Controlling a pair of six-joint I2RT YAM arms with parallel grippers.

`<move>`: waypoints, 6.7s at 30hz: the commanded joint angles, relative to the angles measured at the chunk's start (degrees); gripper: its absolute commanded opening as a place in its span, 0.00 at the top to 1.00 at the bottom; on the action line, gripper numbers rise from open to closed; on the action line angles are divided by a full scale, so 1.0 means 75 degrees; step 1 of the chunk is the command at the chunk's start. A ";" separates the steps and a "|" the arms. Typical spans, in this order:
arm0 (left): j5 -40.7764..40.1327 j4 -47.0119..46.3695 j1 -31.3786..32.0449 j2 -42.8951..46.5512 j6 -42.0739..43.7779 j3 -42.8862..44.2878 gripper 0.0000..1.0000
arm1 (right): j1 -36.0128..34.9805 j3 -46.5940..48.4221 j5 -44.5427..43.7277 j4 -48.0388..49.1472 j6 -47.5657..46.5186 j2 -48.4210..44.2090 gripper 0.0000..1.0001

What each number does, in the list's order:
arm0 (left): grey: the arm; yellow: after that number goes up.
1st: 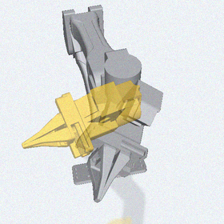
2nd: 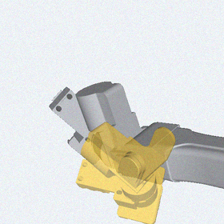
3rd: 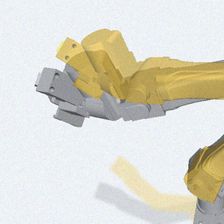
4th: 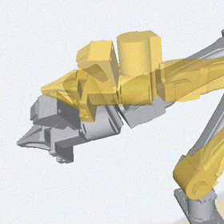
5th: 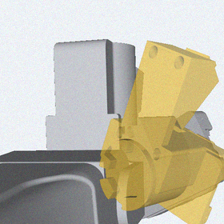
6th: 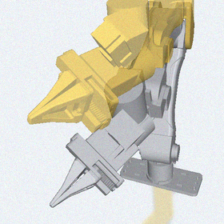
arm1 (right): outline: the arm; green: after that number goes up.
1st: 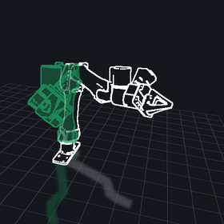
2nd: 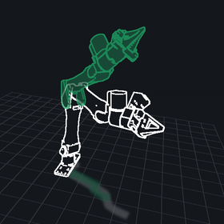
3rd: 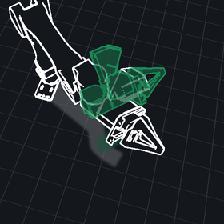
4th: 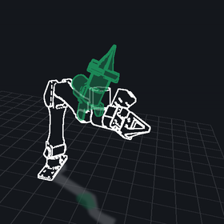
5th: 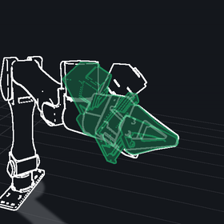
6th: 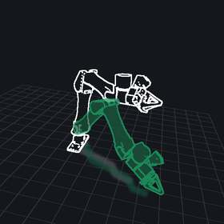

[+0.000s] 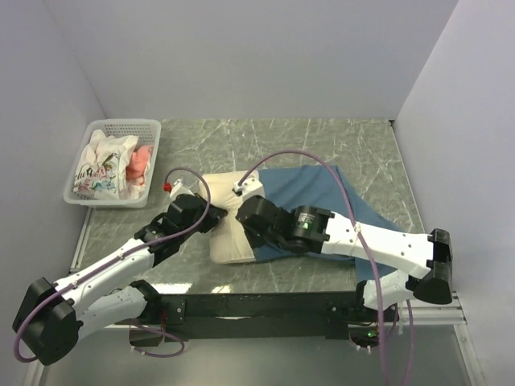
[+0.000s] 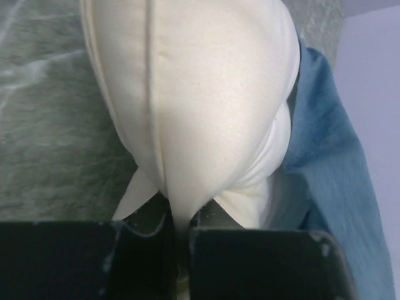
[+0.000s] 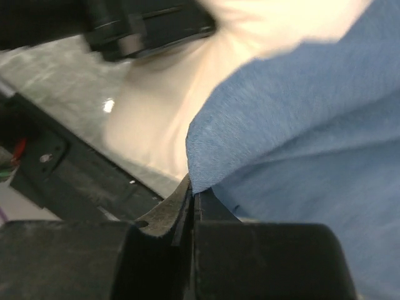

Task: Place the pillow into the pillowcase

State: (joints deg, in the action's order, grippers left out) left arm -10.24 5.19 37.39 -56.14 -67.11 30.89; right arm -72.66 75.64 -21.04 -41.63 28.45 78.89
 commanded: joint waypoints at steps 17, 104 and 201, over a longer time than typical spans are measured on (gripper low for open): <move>-0.2104 0.2414 0.0148 0.0445 0.1179 0.5233 0.99 | 0.1242 0.6768 0.2231 -0.0345 -0.0429 0.0098 1.00; -0.3672 0.2075 0.0687 0.2233 -0.0368 0.1471 0.99 | 0.0911 0.7470 -0.0220 -0.1541 -0.0898 0.2489 1.00; -0.2080 0.0737 0.0664 0.1110 0.3394 0.5279 0.22 | 0.5586 0.7833 0.8792 0.1342 0.2054 0.0942 1.00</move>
State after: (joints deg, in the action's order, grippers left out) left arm -24.32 11.49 42.41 -48.47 -42.17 68.58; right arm -32.14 133.71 32.58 -44.51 37.36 88.01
